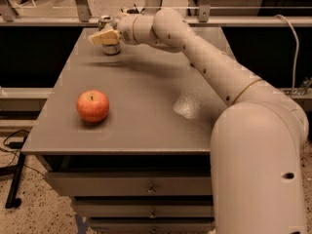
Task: Move 7up can near apple
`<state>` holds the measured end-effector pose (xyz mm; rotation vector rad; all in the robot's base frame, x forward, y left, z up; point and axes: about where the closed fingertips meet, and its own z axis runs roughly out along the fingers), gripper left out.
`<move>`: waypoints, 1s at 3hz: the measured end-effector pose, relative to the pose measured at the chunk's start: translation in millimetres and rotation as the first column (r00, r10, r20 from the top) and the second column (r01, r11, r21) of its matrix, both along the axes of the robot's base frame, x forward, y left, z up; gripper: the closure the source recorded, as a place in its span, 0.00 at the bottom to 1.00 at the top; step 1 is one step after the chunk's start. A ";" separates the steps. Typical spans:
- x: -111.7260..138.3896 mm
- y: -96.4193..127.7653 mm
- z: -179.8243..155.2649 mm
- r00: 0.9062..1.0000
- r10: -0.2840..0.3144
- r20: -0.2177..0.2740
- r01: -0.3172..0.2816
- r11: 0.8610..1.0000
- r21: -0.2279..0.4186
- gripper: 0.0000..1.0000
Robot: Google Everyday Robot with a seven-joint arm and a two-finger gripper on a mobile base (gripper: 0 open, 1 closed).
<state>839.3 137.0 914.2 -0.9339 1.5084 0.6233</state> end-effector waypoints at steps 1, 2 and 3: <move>7.0 0.9 -6.9 1.000 -0.021 -0.007 0.021 1.000 0.002 0.41; 2.0 -16.0 2.3 0.998 -0.055 0.007 0.055 0.998 0.021 0.72; -13.1 -21.1 23.2 0.999 -0.040 0.030 0.038 0.997 0.062 0.95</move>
Offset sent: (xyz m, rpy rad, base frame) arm 0.0025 -0.0346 0.0027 0.0242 -0.0136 -0.1047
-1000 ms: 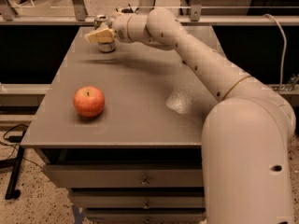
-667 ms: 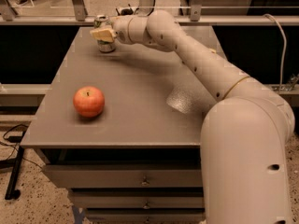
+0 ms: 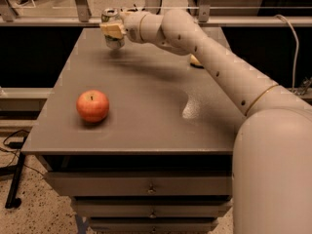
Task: Move 7up can near apple
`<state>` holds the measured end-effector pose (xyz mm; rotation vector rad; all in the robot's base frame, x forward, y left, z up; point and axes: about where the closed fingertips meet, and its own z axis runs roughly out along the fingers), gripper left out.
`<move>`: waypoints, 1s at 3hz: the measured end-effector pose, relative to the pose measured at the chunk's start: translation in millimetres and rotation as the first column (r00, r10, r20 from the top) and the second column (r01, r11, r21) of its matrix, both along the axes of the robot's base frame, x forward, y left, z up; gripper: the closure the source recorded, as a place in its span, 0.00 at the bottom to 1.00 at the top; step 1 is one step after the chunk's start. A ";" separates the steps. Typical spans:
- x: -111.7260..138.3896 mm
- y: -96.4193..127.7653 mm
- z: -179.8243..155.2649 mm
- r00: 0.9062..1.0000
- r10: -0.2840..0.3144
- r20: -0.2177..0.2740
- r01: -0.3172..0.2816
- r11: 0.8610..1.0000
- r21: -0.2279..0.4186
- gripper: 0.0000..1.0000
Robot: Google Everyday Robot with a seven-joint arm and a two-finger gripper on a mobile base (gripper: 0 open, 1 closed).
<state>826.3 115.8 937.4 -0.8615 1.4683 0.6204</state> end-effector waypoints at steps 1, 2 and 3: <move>-46.8 -10.7 27.4 0.997 0.069 0.024 -0.070 0.997 0.033 1.00; -109.9 -62.0 40.1 0.996 0.085 0.023 -0.086 0.995 0.056 1.00; -104.5 -70.2 40.1 0.997 0.067 0.024 -0.068 0.996 0.054 1.00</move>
Offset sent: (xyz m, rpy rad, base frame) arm -0.1777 -0.1233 0.0469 0.0609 -0.0123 0.0965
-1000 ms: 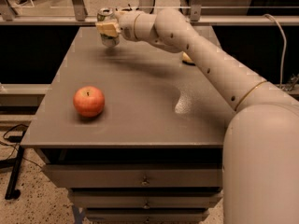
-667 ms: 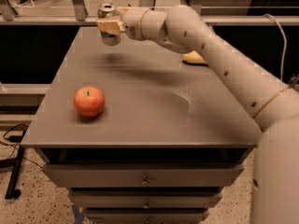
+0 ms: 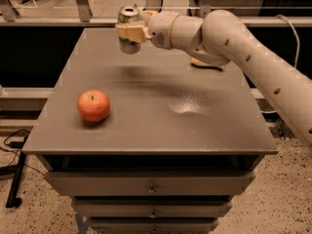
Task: Move 7up can near apple
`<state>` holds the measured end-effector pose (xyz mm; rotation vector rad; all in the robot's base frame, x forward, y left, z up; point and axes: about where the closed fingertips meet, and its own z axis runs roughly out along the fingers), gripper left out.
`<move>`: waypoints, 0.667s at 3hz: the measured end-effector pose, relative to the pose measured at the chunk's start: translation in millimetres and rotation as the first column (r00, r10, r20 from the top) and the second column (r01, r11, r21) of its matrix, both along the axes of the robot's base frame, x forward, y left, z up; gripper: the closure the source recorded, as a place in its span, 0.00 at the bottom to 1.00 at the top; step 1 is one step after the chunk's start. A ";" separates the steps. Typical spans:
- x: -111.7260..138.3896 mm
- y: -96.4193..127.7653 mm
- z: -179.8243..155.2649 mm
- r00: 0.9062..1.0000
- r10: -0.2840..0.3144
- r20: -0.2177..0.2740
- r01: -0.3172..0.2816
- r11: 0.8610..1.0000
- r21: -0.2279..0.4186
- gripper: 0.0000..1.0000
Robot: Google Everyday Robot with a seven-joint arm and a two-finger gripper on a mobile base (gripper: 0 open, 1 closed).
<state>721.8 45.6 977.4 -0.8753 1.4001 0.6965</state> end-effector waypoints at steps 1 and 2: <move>0.0 0.0 0.0 1.000 0.000 0.000 0.000 1.000 0.000 1.00; 1.3 -0.7 2.4 1.000 0.021 -0.010 -0.021 0.999 -0.026 1.00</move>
Offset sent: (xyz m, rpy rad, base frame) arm 0.0087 -0.0009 0.0005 -0.0386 0.0172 0.0249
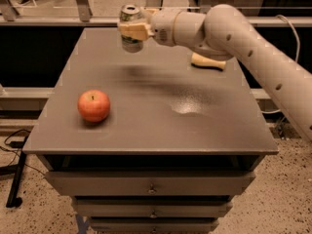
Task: Move 7up can near apple
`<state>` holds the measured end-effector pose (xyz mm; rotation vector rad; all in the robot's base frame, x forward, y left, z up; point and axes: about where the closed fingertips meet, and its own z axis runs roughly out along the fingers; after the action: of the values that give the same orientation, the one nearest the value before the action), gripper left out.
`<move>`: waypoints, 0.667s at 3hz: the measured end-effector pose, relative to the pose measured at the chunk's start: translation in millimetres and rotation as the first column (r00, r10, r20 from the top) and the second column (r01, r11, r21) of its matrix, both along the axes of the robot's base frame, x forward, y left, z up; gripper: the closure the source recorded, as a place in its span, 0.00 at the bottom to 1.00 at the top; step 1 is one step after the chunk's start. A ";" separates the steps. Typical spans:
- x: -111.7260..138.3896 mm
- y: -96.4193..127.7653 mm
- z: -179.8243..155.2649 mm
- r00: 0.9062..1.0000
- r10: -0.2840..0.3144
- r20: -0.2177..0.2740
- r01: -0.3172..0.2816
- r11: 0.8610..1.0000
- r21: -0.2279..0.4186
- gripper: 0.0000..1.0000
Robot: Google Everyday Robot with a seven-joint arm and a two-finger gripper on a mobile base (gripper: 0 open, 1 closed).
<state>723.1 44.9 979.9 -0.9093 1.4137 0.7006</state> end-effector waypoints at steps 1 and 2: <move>-15.2 0.7 -0.3 0.998 0.061 -0.018 -0.062 0.997 -0.036 1.00; -56.5 -1.1 -10.1 0.985 0.161 -0.067 -0.164 0.986 -0.037 1.00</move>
Offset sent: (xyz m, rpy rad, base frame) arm -0.0910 -0.0144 -0.0135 -0.0442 0.1028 0.2272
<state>666.5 43.8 969.7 -1.0521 1.4258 0.8311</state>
